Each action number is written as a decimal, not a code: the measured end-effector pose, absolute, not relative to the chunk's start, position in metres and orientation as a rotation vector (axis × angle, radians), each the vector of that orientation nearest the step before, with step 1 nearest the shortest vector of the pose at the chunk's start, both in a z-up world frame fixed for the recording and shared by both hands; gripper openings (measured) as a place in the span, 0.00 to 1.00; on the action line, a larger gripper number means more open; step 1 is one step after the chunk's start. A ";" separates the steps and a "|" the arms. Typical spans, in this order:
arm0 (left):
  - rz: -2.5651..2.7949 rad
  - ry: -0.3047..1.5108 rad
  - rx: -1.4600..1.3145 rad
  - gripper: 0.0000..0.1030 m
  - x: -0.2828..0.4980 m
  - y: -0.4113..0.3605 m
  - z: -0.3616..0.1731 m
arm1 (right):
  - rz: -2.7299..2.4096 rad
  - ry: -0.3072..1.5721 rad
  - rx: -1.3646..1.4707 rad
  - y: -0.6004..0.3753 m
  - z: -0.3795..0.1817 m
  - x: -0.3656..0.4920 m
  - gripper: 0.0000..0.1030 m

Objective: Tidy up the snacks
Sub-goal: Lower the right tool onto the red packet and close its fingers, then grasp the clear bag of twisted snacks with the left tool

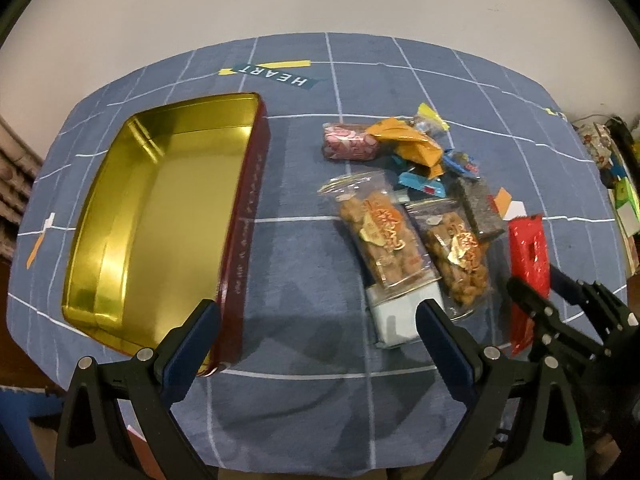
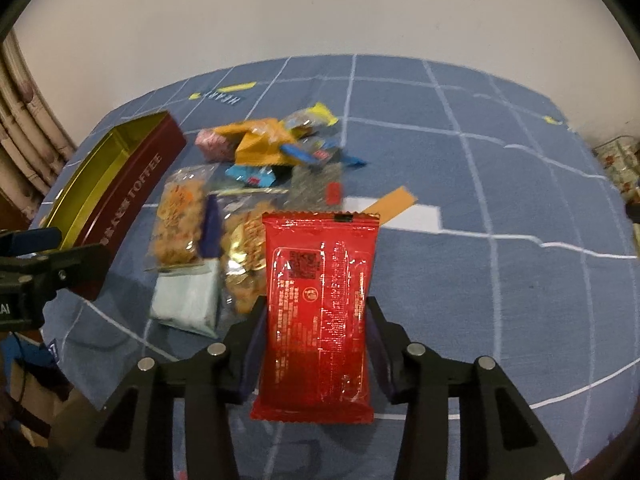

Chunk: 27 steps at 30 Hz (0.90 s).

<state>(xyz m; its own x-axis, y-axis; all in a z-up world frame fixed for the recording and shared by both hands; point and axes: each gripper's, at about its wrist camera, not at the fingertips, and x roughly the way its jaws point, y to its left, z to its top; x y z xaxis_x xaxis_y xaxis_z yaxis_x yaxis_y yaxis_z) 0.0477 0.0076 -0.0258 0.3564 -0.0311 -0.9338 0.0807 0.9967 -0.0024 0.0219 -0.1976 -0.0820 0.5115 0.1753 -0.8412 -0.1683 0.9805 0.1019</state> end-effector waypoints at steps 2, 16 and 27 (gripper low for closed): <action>-0.089 1.215 0.026 0.94 0.052 0.005 -0.027 | 0.178 0.996 0.002 -0.205 -0.079 0.024 0.45; -0.104 1.256 -0.064 0.89 0.085 -0.008 -0.034 | 0.014 0.963 -0.010 -0.252 -0.090 0.056 0.45; -0.070 1.308 -0.117 0.77 0.106 -0.013 -0.053 | -0.038 0.951 0.015 -0.274 -0.103 0.081 0.44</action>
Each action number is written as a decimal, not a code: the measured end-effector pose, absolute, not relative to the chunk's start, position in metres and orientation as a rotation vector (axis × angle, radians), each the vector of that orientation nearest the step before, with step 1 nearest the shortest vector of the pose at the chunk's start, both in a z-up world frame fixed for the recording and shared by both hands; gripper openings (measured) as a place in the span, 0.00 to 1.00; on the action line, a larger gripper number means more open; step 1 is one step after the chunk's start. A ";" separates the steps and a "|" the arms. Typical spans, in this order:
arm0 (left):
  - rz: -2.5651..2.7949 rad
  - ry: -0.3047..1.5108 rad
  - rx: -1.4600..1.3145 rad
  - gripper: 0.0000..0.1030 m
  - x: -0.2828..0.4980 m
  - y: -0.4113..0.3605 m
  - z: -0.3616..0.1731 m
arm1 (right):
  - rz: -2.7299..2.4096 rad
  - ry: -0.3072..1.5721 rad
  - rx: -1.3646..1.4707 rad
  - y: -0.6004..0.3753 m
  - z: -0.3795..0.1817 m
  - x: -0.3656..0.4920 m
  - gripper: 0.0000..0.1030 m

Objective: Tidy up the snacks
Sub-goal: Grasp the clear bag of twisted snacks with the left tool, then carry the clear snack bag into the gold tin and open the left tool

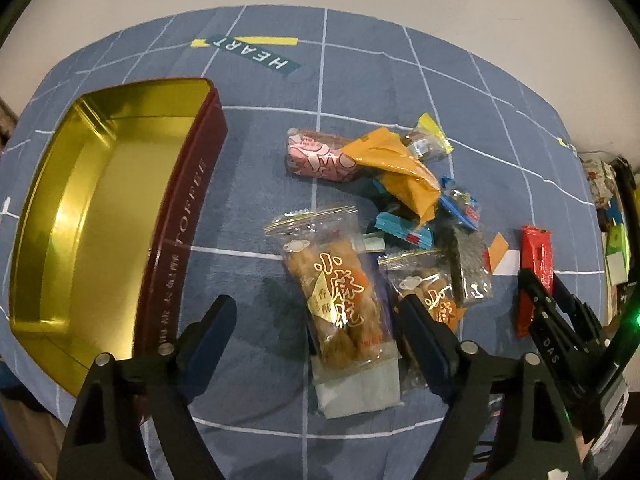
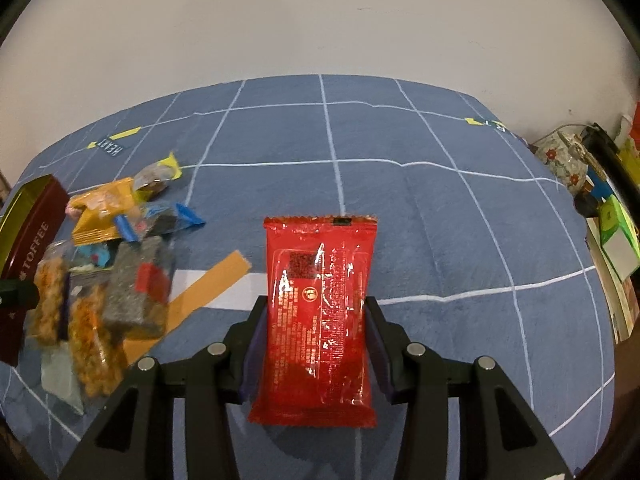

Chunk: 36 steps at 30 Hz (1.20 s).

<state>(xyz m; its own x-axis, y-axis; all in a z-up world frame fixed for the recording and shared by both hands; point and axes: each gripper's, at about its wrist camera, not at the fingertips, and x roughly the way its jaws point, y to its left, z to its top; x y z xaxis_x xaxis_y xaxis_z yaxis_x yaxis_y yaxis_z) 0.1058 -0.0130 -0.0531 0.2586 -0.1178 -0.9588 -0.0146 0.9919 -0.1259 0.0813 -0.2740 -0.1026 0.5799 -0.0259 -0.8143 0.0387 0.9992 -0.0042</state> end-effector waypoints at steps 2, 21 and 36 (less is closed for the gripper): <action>-0.068 1.313 -0.115 0.75 0.108 -0.014 -0.056 | -0.039 0.953 0.031 -0.277 -0.106 0.083 0.44; -0.154 1.348 -0.120 0.33 0.103 -0.012 -0.071 | -0.043 0.937 0.038 -0.276 -0.107 0.082 0.45; -0.200 1.268 -0.046 0.33 0.090 -0.004 -0.033 | -0.034 1.003 0.008 -0.274 -0.105 0.091 0.47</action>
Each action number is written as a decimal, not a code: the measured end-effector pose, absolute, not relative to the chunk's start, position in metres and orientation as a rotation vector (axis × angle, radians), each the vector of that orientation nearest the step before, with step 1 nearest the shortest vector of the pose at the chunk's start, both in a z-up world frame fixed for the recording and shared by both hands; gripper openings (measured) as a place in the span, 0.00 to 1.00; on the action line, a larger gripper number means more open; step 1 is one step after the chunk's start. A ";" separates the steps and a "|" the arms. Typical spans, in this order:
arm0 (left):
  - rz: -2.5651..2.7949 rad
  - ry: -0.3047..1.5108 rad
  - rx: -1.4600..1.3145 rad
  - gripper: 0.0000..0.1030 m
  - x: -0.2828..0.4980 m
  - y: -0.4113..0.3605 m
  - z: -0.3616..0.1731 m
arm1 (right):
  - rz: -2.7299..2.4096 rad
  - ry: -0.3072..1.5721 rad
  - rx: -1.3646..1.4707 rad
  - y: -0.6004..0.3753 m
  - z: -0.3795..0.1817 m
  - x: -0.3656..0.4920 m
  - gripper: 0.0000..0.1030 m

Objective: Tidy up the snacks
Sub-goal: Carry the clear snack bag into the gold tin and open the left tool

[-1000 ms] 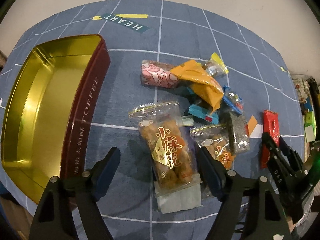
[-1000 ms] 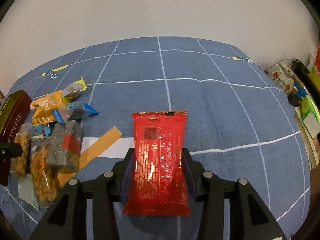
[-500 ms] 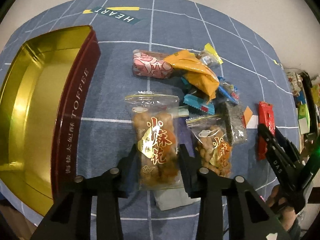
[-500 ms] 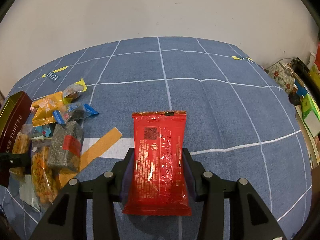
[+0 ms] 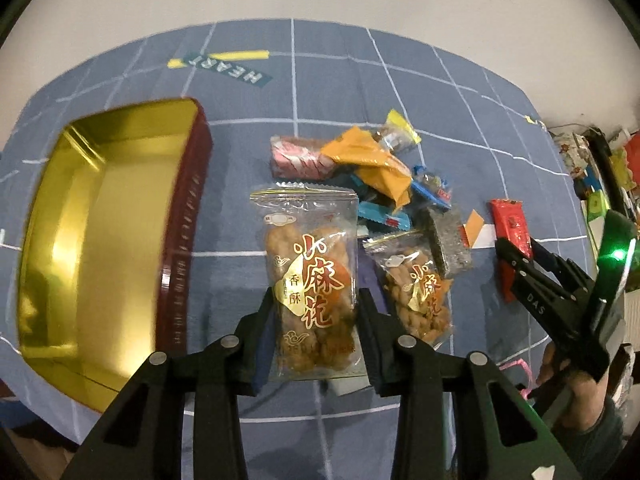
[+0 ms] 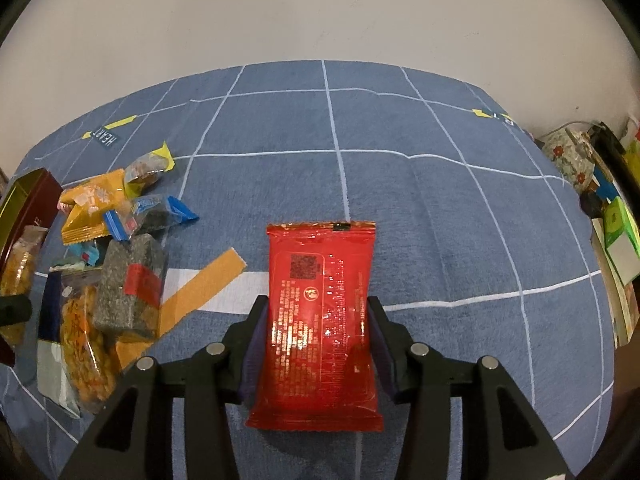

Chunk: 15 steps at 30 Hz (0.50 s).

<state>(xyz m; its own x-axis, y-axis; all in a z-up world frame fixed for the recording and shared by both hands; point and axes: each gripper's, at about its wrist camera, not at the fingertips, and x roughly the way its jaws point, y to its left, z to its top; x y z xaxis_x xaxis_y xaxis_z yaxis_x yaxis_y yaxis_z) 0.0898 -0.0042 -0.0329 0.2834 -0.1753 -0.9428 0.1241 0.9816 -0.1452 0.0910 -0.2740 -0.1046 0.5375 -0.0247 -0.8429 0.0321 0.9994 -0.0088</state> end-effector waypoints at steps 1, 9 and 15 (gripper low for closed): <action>-0.202 1.264 -0.042 0.33 0.089 -0.001 -0.030 | -0.033 1.005 0.005 -0.274 -0.105 0.091 0.47; -0.122 1.216 -0.028 0.33 0.092 0.057 -0.008 | -0.030 1.040 0.001 -0.274 -0.103 0.098 0.48; -0.042 1.225 0.023 0.33 0.098 0.106 -0.012 | -0.028 1.069 -0.001 -0.275 -0.102 0.103 0.48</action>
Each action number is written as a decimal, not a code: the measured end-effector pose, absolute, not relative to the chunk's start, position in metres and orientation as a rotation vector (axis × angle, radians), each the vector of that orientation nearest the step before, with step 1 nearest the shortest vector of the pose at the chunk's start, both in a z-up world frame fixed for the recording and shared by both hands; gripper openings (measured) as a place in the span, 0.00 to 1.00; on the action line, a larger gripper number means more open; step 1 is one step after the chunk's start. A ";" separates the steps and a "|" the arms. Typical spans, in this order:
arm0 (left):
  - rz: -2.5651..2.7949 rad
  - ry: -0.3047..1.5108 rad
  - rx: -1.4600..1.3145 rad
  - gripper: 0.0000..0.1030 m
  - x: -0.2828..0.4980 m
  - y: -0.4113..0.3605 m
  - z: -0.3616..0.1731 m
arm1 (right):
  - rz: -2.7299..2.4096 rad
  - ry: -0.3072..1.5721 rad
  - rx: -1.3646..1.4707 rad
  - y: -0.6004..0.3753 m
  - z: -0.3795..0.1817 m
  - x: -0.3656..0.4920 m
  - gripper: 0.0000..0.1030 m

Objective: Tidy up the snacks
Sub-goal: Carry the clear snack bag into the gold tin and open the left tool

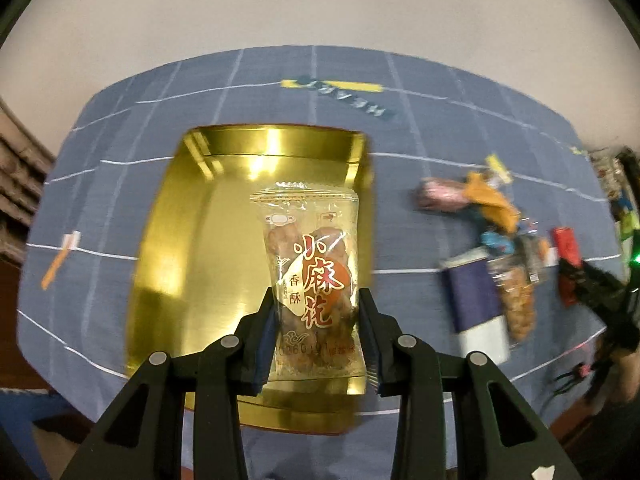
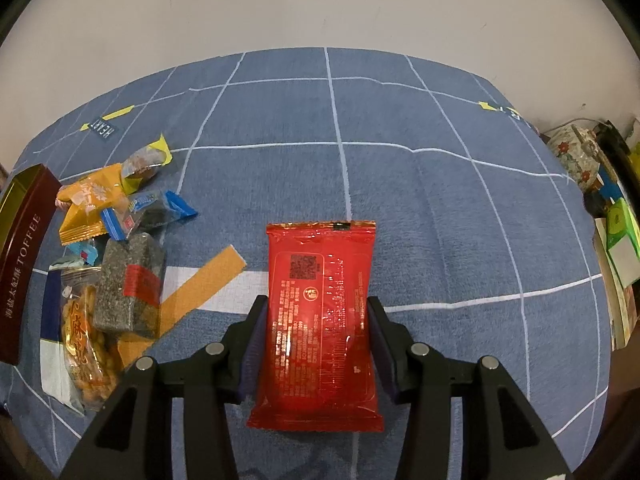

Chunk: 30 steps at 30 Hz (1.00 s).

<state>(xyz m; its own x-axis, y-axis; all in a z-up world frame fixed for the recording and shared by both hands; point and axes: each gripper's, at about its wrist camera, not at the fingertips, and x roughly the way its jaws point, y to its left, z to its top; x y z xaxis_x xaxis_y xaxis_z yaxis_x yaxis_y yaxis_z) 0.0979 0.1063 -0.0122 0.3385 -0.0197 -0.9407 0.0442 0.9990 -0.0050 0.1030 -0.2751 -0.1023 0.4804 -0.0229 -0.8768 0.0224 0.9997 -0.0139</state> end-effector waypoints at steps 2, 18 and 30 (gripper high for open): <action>-0.027 1.235 0.051 0.33 0.099 0.118 -0.018 | -0.028 1.077 0.006 -0.276 -0.102 0.104 0.48; 0.020 1.325 0.189 0.33 0.096 0.170 -0.071 | -0.056 1.134 0.018 -0.275 -0.102 0.115 0.48; 0.022 1.334 0.175 0.33 0.093 0.173 -0.080 | -0.068 1.142 0.022 -0.273 -0.102 0.116 0.48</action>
<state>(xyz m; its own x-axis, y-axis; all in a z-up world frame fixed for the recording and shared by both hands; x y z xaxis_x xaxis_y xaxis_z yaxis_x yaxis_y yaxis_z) 0.0934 0.1732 -0.0799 0.2360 0.1165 -0.9648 0.0841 0.9866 0.1397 0.1161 -0.2735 -0.1015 0.4136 -0.0425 -0.9095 0.0652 0.9977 -0.0170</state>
